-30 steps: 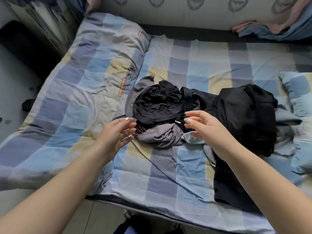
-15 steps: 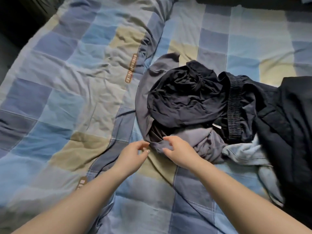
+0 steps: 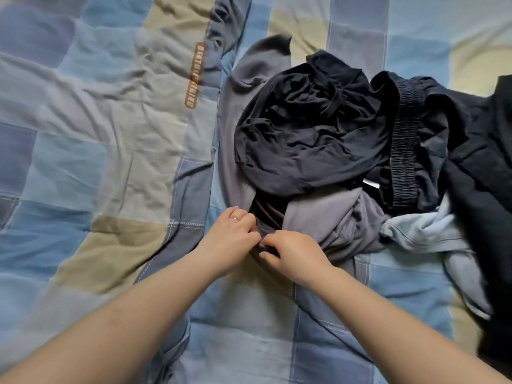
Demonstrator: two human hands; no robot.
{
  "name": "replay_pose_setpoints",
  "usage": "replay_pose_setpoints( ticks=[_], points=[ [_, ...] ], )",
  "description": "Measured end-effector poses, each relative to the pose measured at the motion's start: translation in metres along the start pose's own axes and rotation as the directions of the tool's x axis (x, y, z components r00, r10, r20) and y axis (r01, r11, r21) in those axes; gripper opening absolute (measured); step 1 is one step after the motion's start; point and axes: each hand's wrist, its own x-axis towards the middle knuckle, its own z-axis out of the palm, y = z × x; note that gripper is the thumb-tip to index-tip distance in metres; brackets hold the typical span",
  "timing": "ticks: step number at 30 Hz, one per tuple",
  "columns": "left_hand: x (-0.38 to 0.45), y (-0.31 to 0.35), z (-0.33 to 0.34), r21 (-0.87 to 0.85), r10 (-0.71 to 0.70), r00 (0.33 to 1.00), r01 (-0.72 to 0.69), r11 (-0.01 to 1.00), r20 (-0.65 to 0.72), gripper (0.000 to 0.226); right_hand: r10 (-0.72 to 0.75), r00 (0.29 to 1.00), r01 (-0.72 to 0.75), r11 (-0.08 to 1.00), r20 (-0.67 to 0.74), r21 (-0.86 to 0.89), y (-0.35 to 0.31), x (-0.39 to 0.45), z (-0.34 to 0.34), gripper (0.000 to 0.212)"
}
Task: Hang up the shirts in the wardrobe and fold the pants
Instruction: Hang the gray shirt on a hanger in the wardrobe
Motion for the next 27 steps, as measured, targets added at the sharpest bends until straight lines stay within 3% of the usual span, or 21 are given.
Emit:
replay_pose_setpoints(
  ticks=[5, 12, 18, 27],
  points=[
    [0.009, 0.01, -0.05, 0.015, 0.173, 0.984, -0.174, 0.985, 0.036, 0.021, -0.038, 0.999, 0.038, 0.999, -0.023, 0.015, 0.0, -0.054, -0.058, 0.025],
    [0.02, 0.015, -0.146, 0.144, 0.246, 0.963, -0.26, 0.955, 0.107, 0.028, 0.02, 0.993, -0.012, 0.997, -0.114, 0.072, -0.008, -0.138, -0.144, 0.026],
    [0.004, 0.035, -0.229, 0.223, 0.094, 0.981, -0.132, 0.966, 0.172, 0.046, 0.067, 0.975, -0.091, 0.99, -0.21, -0.105, -0.029, -0.203, -0.214, 0.028],
    [-0.048, 0.079, -0.404, 0.319, 0.007, 0.995, 0.027, 0.947, -0.104, 0.033, -0.029, 0.876, -0.137, 0.942, -0.482, -0.306, -0.108, -0.3, -0.357, 0.02]
  ],
)
